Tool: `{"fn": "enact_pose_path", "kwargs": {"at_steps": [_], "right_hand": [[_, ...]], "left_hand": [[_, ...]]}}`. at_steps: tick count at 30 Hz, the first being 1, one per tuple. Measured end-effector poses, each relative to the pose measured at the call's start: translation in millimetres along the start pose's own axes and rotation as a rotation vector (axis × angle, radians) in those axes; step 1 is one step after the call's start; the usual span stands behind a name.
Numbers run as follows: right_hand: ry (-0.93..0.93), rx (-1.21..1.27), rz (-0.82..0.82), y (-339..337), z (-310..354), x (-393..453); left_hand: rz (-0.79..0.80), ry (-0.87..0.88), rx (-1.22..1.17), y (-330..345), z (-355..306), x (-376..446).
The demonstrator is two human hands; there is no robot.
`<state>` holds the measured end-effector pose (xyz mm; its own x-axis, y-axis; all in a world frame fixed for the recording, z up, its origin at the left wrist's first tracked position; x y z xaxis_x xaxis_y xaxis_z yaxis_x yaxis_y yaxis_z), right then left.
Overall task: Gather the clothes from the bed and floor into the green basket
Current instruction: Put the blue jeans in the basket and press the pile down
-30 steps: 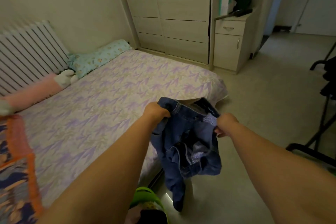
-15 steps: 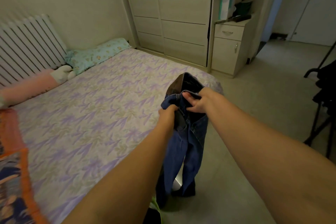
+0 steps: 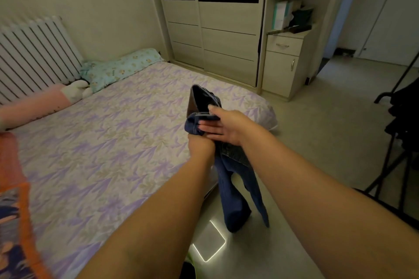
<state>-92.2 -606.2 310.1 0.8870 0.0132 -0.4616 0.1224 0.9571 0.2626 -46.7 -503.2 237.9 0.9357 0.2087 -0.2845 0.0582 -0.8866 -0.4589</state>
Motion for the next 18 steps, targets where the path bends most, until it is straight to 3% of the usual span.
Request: {"fn": "enact_pose_path", "kwargs": {"at_steps": [4, 5, 8, 11, 14, 18], "right_hand": [[-0.185, -0.636, -0.379, -76, -6, 4], [-0.144, -0.755, -0.393, -88, -22, 9], [0.034, -0.921, -0.231, -105, -88, 42], [0.106, -0.972, -0.301, -115, -118, 50], [0.129, -0.838, -0.440, -127, -129, 53], [0.171, -0.826, -0.408, -127, -153, 65]], "left_hand": [[-0.103, -0.121, -0.329, -20, -1, -6], [-0.079, -0.133, -0.406, -20, -5, -9], [-0.033, -0.219, -0.628, -15, -12, -7], [-0.003, -0.229, -0.710, -10, -21, -10], [0.010, -0.233, -0.828, -9, -29, -21], [-0.006, -0.253, -0.945, -25, -27, -14]]}}
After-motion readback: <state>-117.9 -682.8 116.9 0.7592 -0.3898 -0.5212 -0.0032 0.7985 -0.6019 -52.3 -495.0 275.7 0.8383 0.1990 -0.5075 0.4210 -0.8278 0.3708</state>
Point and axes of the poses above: each hand's wrist, its own x-axis towards the middle knuckle, its own y-axis out of the palm, z = x × y, the point moved 10 cm from there along x, towards the middle knuckle, and after that the axes turned 4 degrees about x, right-handed, at the moved point
